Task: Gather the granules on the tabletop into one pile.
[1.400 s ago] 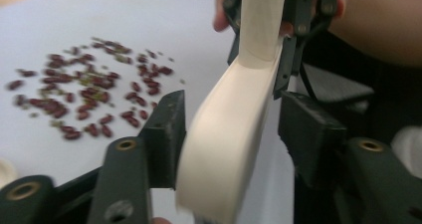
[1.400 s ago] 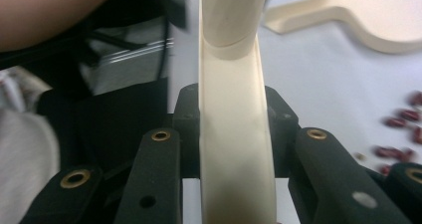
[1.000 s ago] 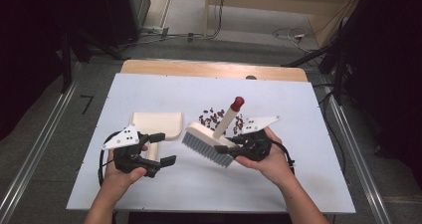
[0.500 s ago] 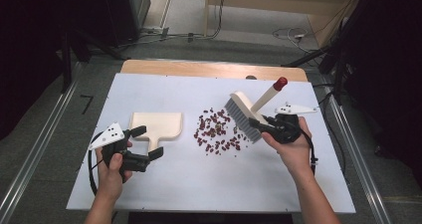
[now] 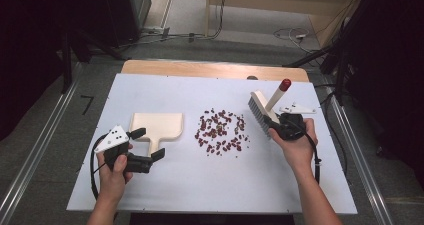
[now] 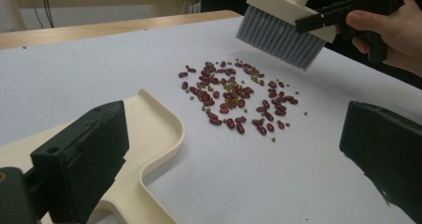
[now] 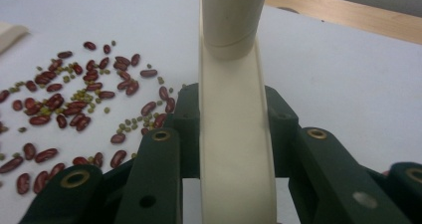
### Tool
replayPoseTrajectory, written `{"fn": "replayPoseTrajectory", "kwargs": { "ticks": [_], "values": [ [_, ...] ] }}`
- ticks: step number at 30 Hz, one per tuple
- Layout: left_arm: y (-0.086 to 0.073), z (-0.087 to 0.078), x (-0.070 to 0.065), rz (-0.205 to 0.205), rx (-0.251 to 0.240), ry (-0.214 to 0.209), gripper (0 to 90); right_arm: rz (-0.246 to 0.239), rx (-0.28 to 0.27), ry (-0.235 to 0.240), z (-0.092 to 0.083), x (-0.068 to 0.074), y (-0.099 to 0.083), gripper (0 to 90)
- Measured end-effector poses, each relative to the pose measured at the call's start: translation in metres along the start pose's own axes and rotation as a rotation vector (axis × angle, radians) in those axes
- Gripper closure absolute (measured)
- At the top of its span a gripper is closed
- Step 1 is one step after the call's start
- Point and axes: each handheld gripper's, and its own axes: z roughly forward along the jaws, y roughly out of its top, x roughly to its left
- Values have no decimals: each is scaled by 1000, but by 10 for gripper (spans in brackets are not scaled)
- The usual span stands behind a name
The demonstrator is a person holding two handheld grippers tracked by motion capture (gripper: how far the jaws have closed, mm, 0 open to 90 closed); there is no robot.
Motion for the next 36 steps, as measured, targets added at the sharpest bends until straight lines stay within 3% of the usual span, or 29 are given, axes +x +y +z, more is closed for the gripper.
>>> {"fn": "replayPoseTrajectory", "kwargs": {
  "ticks": [7, 10, 15, 21, 25, 28, 32, 33, 36],
  "values": [
    [0, 1, 0, -3, 4, 0, 0, -22, 29, -2, 15, 19, 1, 658],
    [-1, 3, -1, -1, 11, -3, 0, -20, 46, 40, 20, 31, 4, 658],
    [-1, 3, 0, 4, 18, 0, 0, -94, 72, 67, 22, 54, 8, 658],
    [-1, 2, 1, -1, 13, 4, 0, -92, 52, 75, 17, 55, 10, 658],
    [-1, 1, 1, -4, 10, 7, 0, -73, 16, 52, 11, 45, 14, 658],
    [-1, 1, 2, -3, 11, 8, 0, -48, 2, 5, 9, 34, 15, 658],
    [-2, 3, 1, -2, 20, 9, 0, -108, 54, -77, 17, 30, 11, 657],
    [-2, 3, 1, -2, 20, 9, 0, -120, 72, -80, 20, 32, 9, 657],
    [-2, 4, 1, 3, 25, 9, 0, -143, 90, -30, 22, 41, 10, 657]
  ]
}}
